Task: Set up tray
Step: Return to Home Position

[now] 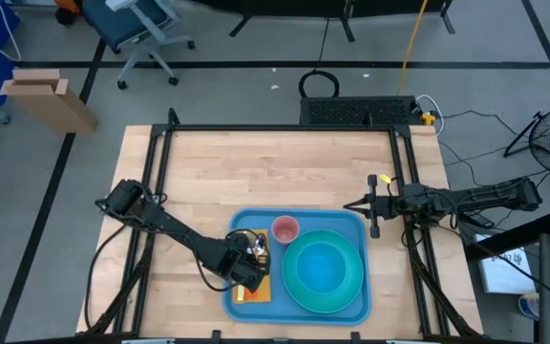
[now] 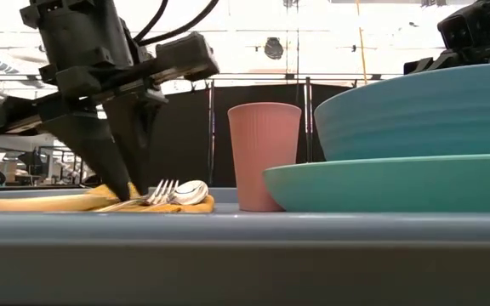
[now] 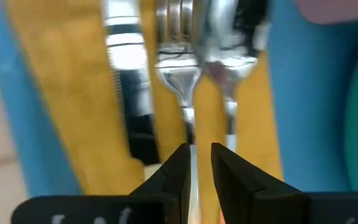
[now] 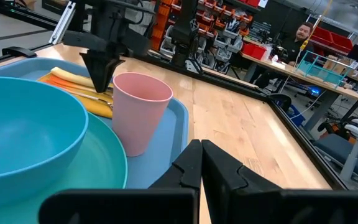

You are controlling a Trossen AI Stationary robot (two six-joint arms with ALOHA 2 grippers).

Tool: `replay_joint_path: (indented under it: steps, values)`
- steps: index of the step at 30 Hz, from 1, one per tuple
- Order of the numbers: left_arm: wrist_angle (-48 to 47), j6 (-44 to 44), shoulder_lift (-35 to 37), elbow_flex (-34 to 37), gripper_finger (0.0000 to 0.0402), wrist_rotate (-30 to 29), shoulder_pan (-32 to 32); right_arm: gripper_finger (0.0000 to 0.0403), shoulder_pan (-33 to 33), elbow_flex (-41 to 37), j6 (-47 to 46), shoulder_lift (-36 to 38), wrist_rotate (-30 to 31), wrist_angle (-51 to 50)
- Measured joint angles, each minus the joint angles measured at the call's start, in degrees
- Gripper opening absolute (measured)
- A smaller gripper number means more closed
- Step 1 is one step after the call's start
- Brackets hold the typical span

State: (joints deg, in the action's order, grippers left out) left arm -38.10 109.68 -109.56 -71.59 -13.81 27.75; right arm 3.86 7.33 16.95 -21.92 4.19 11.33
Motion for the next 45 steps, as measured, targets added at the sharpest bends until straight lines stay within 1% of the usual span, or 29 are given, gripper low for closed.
replay_joint_path:
  steps: [3, 7, 12, 15, 17, 20, 23, 26, 28, 32, 34, 38, 42, 45]
  values:
    - [1.8, -5.5, 1.0, 0.0, 0.0066, -0.4, 0.0, 0.0, 0.0, 0.0, 0.0, 0.0, 0.0, 0.0]
    - [0.2, -7.2, 3.7, 0.0, 0.0066, -2.1, 0.0, 0.0, 0.0, 0.0, 0.0, 0.0, 0.0, 0.0]
    - [-4.3, -8.2, 7.6, 0.0, 0.0067, -4.7, 0.9, 0.0, 0.0, 0.0, 0.0, 0.0, 0.0, 0.0]
    - [-5.3, -8.6, 8.0, 0.0, 0.0067, -4.3, 2.5, 0.0, 0.0, 0.0, 0.0, 0.0, 0.0, 0.0]
    - [-4.6, -8.0, 7.9, 0.0, 0.0067, -3.4, 3.3, 0.0, 0.0, 0.0, 0.0, 0.0, 0.0, 0.2]
    - [-1.1, -8.6, 5.9, 0.0, 0.0067, -1.4, 4.0, 0.0, 0.0, 0.0, -0.2, 0.0, 0.0, 0.4]
    - [4.1, -9.4, 4.0, 0.0, 0.0067, -2.2, 4.6, 0.0, 0.0, 0.0, -1.0, 0.0, 0.0, 0.4]
    - [7.1, -10.1, 2.7, 0.0, 0.0063, -2.4, 4.9, 0.0, 0.0, 0.0, -1.1, 0.0, 0.0, 0.8]
    - [8.0, -10.2, 1.9, 0.0, 0.0051, -2.7, 4.9, 0.0, 0.0, 0.0, -1.3, 0.0, 0.0, 0.8]
    - [10.9, -11.7, 1.8, -0.1, 0.0014, -1.8, 4.9, 0.0, 0.0, 0.0, -1.3, 0.0, 0.0, 0.6]
    - [11.0, -12.5, 1.8, -0.1, 0.0005, -2.2, 4.8, 0.0, 0.0, 0.0, -1.3, 0.0, 0.0, 0.4]
    - [10.5, -15.2, 1.8, -0.1, 0.0011, -2.6, 4.4, 0.0, 0.0, 0.0, -1.3, 0.0, 0.0, 0.4]
    - [7.4, -15.1, 1.8, -0.1, 0.0003, 0.1, 4.7, 0.0, 0.0, 0.0, -1.3, 0.0, 0.0, 0.4]
    - [7.3, -14.2, 1.8, 0.0, 0.0006, 2.3, 5.7, 0.0, 0.0, 0.0, -1.3, 0.0, 0.0, 0.4]
